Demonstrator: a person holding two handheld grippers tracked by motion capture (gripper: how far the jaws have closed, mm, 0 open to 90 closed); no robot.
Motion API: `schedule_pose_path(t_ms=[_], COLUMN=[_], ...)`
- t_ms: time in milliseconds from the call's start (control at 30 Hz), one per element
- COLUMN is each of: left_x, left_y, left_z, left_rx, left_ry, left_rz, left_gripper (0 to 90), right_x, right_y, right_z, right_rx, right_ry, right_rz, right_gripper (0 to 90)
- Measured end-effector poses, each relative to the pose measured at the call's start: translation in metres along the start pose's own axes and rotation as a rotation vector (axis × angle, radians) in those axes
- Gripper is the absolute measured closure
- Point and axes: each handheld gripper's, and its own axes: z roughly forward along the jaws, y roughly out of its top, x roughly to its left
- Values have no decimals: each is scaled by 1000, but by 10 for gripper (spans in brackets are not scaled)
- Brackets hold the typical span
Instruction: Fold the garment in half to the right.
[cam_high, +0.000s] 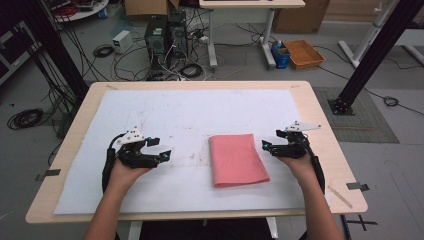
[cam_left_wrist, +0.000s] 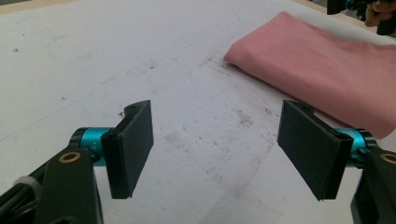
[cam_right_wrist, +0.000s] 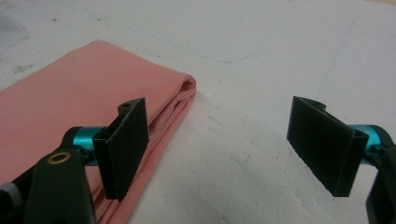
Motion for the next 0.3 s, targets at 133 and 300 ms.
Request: schedule_pose_path(t_ms=[133,300], left_x=[0,1], left_y=[-1,-1], left_z=[0,1], left_rx=[2,4], left_ry=[2,-1], left_rz=[-2,-2], left_gripper=[270,270], right_x=[-1,-1], right_y=[0,0], right_z=[0,0], right_rx=[0,-1], right_ry=[4,1], right_rz=[0,10], right_gripper=[208,208])
